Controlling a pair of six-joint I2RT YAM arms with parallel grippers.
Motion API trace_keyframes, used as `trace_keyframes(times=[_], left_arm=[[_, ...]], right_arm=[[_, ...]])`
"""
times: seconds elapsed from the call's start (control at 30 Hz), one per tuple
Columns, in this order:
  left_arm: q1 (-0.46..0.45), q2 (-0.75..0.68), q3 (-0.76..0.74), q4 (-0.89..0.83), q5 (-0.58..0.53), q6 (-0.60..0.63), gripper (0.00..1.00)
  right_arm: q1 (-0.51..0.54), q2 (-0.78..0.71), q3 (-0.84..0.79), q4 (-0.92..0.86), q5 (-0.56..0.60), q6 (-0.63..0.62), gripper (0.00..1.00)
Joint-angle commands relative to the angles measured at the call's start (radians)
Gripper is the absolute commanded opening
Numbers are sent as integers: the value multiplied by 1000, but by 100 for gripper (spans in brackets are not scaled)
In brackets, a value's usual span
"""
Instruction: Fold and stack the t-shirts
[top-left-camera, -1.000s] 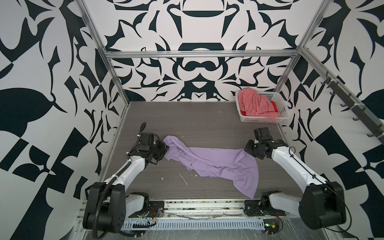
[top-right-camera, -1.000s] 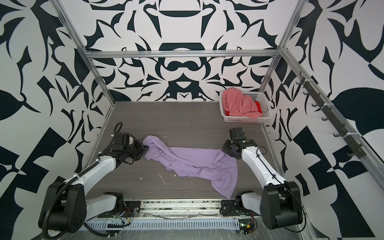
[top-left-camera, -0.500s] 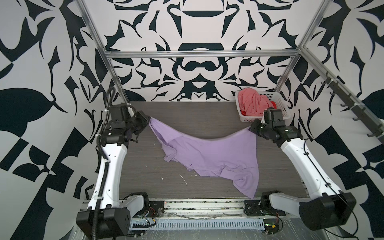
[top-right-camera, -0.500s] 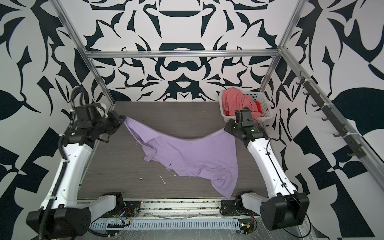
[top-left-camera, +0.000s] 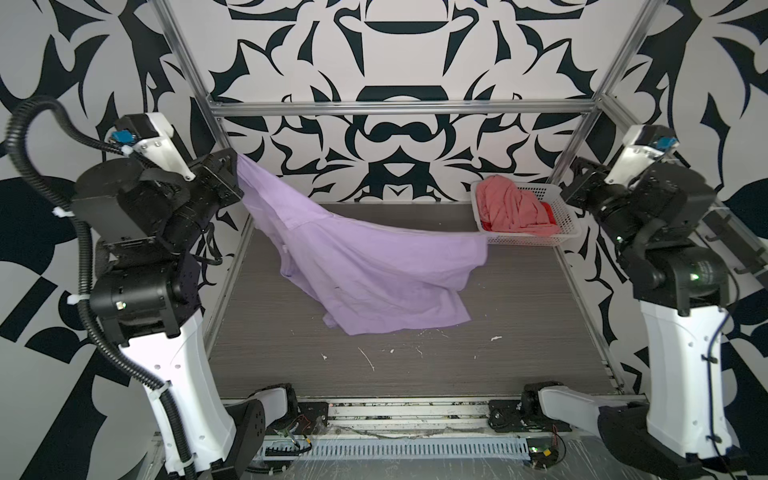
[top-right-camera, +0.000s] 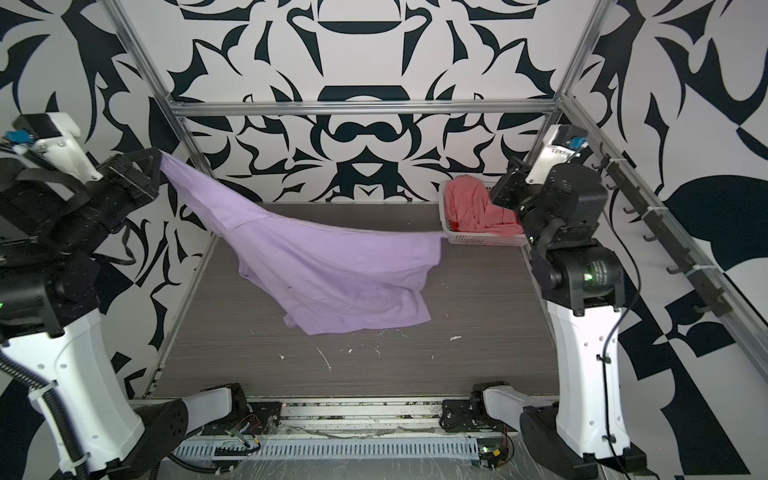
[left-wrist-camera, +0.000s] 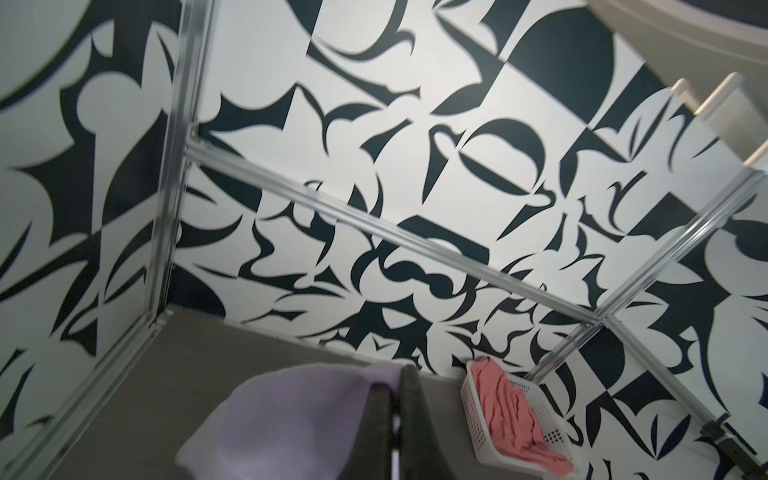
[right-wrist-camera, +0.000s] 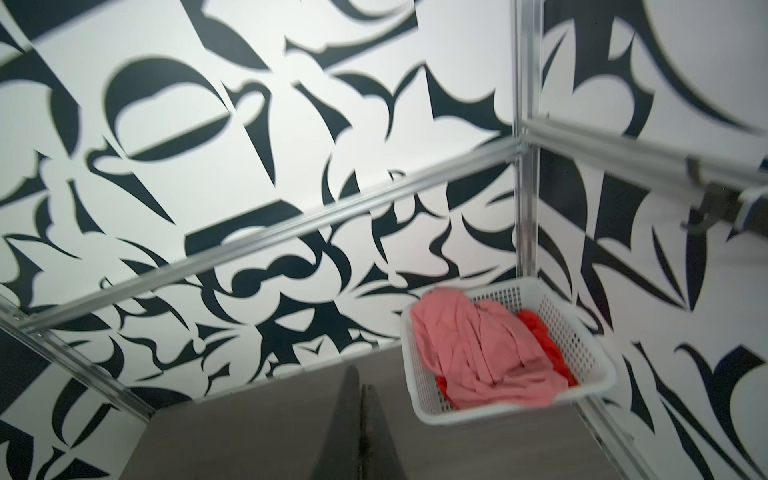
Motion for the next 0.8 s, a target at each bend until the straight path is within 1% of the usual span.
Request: trace_keyframes(times=[0.0,0.07,0.13,0.27,0.37,0.43,0.53,0.57,0.63,0.7,0.73,0.77], left_arm=[[5,-53,40,103,-23,38,0],[4,-71,33,117,-23,20,0],[4,-99,-34,131,-3,-12,0],[5,-194,-313,186,8,-85,0],[5,-254,-500,217,16,-139,0],[3,-264,-586,259,59,-192,0],[-2,-222,-641,346,147,-291,0],[-21,-196,-643,396,159,-316,0],[-109,-129,-603,447,115,-315,0],[-265,-26,-495,452,34,-260,0],[-327,34,-428,458,19,-247,0],[-384,125,-339,467,31,-247,0]], right_arm=[[-3,-30,57,73,-23,-52,0],[-3,-36,52,67,-39,-37,0],[-4,-49,-1,76,-69,-6,0],[-3,-75,-139,99,-144,74,0],[-4,-92,-228,101,-162,105,0],[-4,-106,-274,111,-172,117,0],[-3,-117,-326,113,-183,135,0],[-3,-120,-344,112,-186,143,0],[-4,-128,-380,114,-200,159,0],[-3,-144,-427,119,-204,175,0],[-3,-152,-446,122,-205,180,0],[-4,-161,-467,123,-206,188,0]])
